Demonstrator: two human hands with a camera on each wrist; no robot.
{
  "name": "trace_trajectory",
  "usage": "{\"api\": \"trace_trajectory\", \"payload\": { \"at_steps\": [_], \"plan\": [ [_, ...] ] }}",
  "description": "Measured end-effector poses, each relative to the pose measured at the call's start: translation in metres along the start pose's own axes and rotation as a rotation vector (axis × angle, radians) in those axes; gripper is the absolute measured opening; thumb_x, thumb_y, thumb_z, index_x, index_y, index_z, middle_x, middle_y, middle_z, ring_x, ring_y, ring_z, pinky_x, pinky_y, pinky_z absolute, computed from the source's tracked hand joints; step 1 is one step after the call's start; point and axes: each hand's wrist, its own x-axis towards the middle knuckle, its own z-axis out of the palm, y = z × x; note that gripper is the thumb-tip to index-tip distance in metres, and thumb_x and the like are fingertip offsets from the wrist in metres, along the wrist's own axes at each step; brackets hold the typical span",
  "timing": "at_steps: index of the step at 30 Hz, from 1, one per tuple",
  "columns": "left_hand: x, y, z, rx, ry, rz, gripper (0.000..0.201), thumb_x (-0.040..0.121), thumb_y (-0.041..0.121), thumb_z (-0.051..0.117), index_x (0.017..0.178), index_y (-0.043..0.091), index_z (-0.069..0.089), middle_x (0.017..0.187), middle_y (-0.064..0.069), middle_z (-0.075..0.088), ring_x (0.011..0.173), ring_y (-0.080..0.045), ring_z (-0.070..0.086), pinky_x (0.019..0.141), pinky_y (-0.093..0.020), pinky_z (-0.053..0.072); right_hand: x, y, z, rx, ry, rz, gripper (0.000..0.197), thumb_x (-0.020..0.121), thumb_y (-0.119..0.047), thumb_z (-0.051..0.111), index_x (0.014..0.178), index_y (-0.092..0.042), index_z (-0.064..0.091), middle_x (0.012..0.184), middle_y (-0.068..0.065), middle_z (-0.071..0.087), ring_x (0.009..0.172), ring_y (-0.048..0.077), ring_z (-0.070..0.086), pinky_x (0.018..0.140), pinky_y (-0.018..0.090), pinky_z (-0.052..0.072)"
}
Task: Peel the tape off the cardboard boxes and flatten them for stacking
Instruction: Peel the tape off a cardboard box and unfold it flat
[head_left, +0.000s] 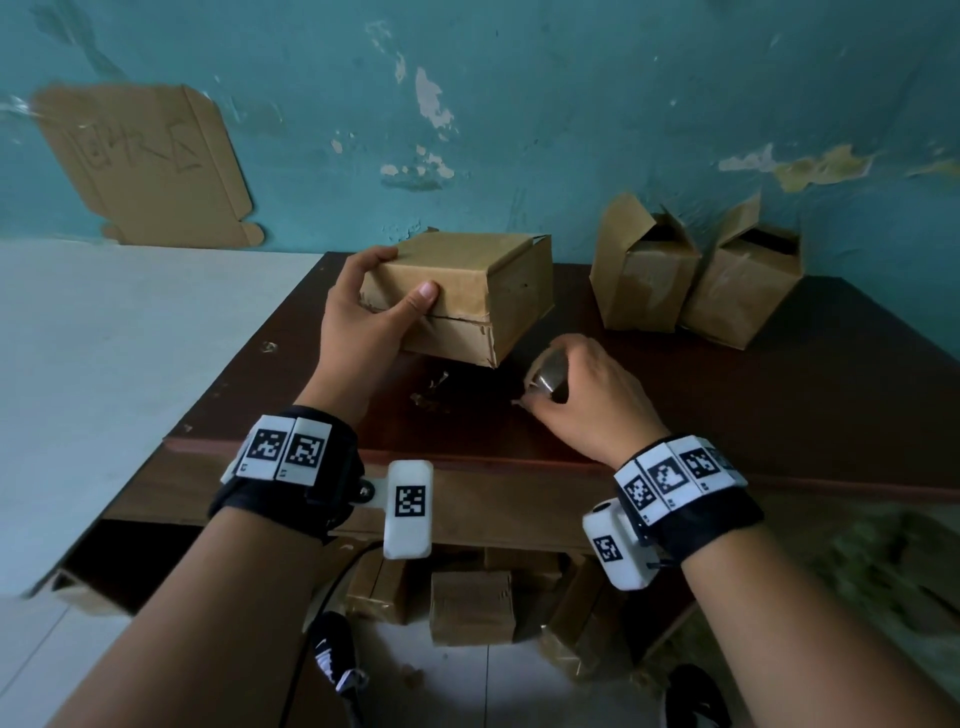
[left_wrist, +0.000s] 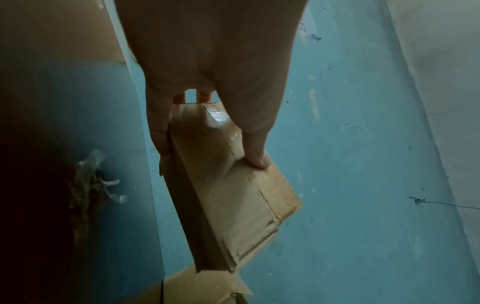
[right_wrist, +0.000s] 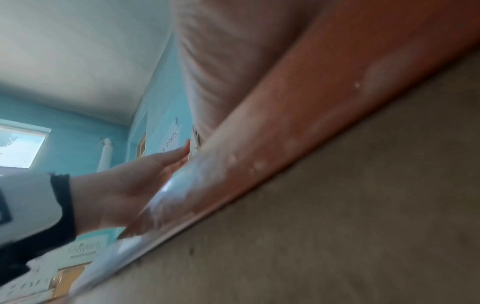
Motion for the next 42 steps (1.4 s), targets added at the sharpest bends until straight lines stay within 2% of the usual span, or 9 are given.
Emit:
{"api": "trace_trajectory", "payload": {
  "at_steps": [4,9,14,17,19,26,29,37,42],
  "plan": [
    [0.000,0.001,0.000,0.013,0.001,0.004,0.050,0.067,0.060,0.078,0.112,0.048,0.063,0.130,-0.005,0.057,0.113,-0.021,0.062,0.087,-0.043,0.061,0.003,0.004,-0.011,0.021,-0.163,0.071,0.095,0.094,-0.069,0.046,0.162,-0.015,0.009,0.167,0.008,0.021,0.150,0.029,0.027,0.120,0.046,0.027],
    [0.002,-0.002,-0.003,0.012,-0.004,-0.005,0.050,0.067,0.060,0.079,0.113,0.048,0.063,0.131,-0.006,0.054,0.110,-0.021,0.063,0.079,-0.045,0.064,0.002,0.005,-0.019,0.161,-0.066,0.123,0.053,0.109,-0.046,0.029,0.139,-0.015,0.060,0.165,0.009,0.024,0.150,0.030,0.019,0.121,0.048,0.020],
    [0.002,-0.005,-0.003,0.014,0.000,0.008,0.049,0.074,0.052,0.081,0.118,0.042,0.063,0.133,-0.006,0.052,0.112,-0.021,0.061,0.078,-0.042,0.064,0.008,0.014,-0.012,0.260,0.200,0.028,0.026,0.102,-0.018,0.057,0.123,-0.015,0.073,0.108,0.005,0.058,0.100,0.022,0.058,0.086,0.031,0.047],
    [0.004,-0.006,-0.003,0.013,0.005,0.002,0.051,0.069,0.058,0.080,0.115,0.045,0.064,0.132,-0.004,0.054,0.116,-0.022,0.061,0.083,-0.046,0.063,0.008,0.014,-0.014,0.577,0.142,0.126,0.028,0.094,-0.017,0.071,0.122,-0.021,0.072,0.094,0.003,0.076,0.065,0.011,0.069,0.055,0.025,0.053],
    [0.004,-0.006,-0.003,0.007,0.009,-0.008,0.053,0.066,0.061,0.079,0.115,0.046,0.064,0.132,-0.004,0.055,0.116,-0.022,0.061,0.086,-0.047,0.062,0.007,0.012,-0.015,0.703,0.041,0.161,0.042,0.089,-0.015,0.076,0.126,-0.026,0.061,0.092,0.001,0.077,0.061,0.010,0.071,0.048,0.022,0.050],
    [0.005,-0.008,-0.001,-0.007,0.003,-0.010,0.055,0.066,0.060,0.080,0.116,0.044,0.064,0.131,-0.003,0.054,0.114,-0.022,0.061,0.085,-0.053,0.062,0.003,0.015,-0.009,0.130,0.071,0.081,0.017,0.084,-0.030,0.080,0.089,-0.032,0.064,0.082,-0.011,0.072,0.077,0.010,0.069,0.068,0.034,0.056],
    [0.004,-0.008,-0.002,-0.010,0.001,-0.012,0.055,0.065,0.060,0.080,0.115,0.044,0.064,0.131,-0.003,0.054,0.113,-0.023,0.063,0.084,-0.053,0.062,0.001,0.012,-0.009,-0.048,0.121,0.067,0.005,0.091,-0.033,0.072,0.096,-0.035,0.072,0.092,-0.006,0.072,0.086,0.018,0.067,0.068,0.034,0.055],
    [0.004,-0.009,-0.002,0.012,-0.007,-0.013,0.056,0.066,0.061,0.079,0.117,0.045,0.063,0.132,-0.004,0.053,0.114,-0.020,0.061,0.088,-0.049,0.061,0.001,0.010,-0.013,-0.245,-0.027,0.015,0.055,0.100,-0.061,0.038,0.096,-0.022,0.077,0.114,0.000,0.068,0.108,0.026,0.057,0.091,0.044,0.047],
    [0.005,-0.011,0.000,-0.003,-0.025,-0.023,0.053,0.065,0.062,0.082,0.114,0.050,0.064,0.133,-0.003,0.051,0.119,-0.027,0.060,0.087,-0.055,0.060,0.007,0.017,-0.018,-0.099,-0.052,0.117,0.075,0.104,-0.053,0.008,0.104,-0.011,0.070,0.113,0.009,0.068,0.111,0.030,0.055,0.097,0.045,0.042]
  ]
}}
